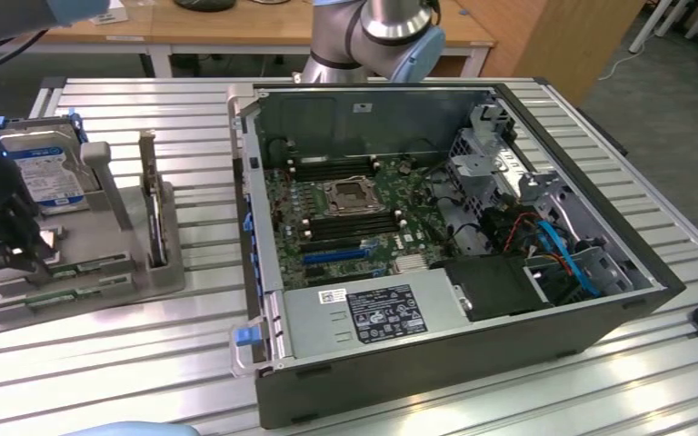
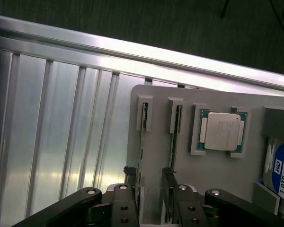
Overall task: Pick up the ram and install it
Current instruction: 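Pick up the ram and move it above insertion slot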
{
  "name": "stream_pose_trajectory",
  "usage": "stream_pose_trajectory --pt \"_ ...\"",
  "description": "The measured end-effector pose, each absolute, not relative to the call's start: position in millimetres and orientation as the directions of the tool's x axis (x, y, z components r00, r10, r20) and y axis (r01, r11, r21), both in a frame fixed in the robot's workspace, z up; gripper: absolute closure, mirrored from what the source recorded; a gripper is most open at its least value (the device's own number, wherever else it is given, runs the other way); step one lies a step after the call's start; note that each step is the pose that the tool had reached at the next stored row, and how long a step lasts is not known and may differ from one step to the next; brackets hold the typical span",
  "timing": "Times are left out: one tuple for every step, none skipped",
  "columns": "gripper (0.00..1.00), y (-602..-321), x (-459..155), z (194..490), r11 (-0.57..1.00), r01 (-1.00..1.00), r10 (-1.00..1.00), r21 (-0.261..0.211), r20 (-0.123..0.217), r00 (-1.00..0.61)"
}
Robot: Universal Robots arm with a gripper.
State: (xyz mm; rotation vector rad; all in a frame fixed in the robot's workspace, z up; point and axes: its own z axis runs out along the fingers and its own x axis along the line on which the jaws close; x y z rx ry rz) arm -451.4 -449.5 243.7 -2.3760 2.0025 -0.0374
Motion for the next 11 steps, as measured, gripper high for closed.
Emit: stream_pose_trajectory --pt "0.64 -449.7 -451.4 243.0 -0.169 -0.985 -0.986 -0.041 -0.002 0.169" --pt "0.64 -449.9 -451.4 242.3 -0.169 -0.985 -0.986 -0.041 -0.001 0.169" --pt "0.64 -450.0 -451.3 241.6 -0.169 -0.985 -0.986 -0.041 0.001 0.169" --pt "0.64 -450.1 -451.4 241.2 -0.169 -0.985 -0.986 -0.041 0.001 0.17" --pt "0.64 -450.2 -451.4 241.1 -0.169 -0.985 -0.986 -0.04 0.002 0.169" --pt "0.64 -450.2 -451.4 241.1 -0.17 -0.985 -0.986 -0.04 0.001 0.17" --pt "0.64 -450.2 -451.3 241.0 -0.169 -0.985 -0.986 -0.041 0.001 0.17" --pt "0.64 -450.2 -451.3 240.9 -0.169 -0.985 -0.986 -0.041 0.001 0.17" --pt "0.64 -450.2 -451.3 240.6 -0.169 -0.985 -0.986 -0.041 0.001 0.17" --pt "0.64 -450.3 -451.2 240.0 -0.169 -0.985 -0.986 -0.041 0.001 0.17" --pt "0.64 -450.3 -451.2 239.2 -0.17 -0.985 -0.985 -0.041 0.003 0.17"
